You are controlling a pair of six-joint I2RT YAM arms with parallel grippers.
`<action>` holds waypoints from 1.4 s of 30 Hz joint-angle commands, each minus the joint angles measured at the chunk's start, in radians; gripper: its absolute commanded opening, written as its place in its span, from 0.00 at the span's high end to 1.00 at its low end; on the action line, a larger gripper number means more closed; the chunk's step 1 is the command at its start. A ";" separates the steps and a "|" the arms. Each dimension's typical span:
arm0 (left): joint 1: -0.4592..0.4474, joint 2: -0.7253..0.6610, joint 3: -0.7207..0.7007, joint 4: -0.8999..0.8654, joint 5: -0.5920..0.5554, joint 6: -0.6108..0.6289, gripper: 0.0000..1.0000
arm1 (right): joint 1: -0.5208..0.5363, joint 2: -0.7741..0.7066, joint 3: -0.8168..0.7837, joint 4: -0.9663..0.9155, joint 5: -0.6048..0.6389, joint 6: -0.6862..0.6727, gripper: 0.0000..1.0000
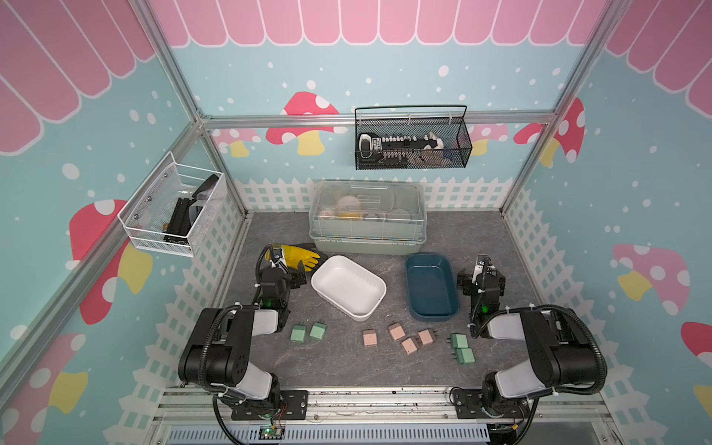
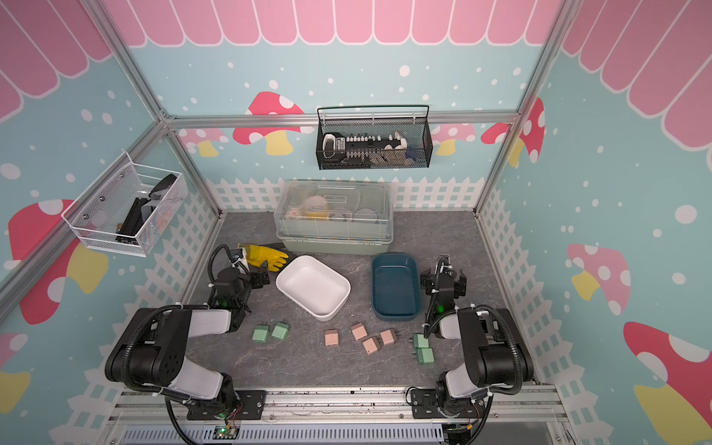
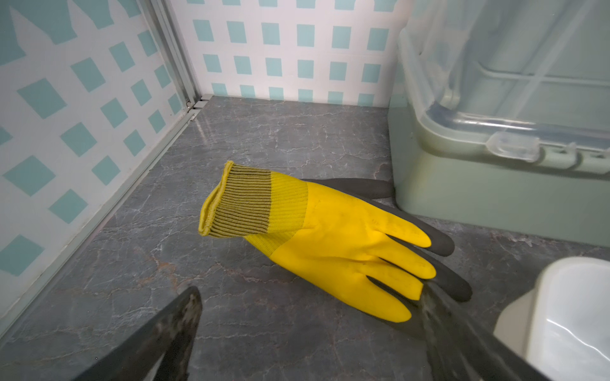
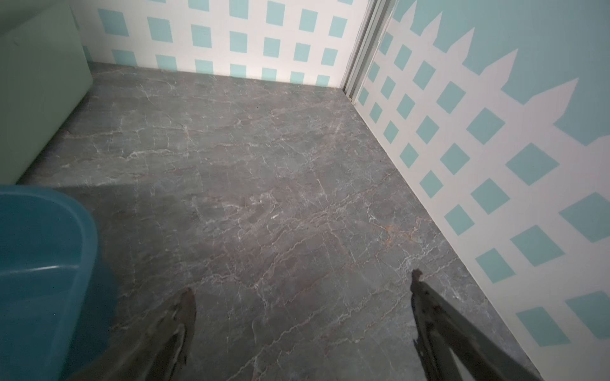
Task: Place the plugs by color into the storage box
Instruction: Pick up the plug from the center of the board.
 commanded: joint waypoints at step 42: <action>-0.130 -0.333 0.103 -1.354 0.171 -0.844 0.09 | 0.161 -0.097 0.497 -1.277 -0.207 0.359 0.01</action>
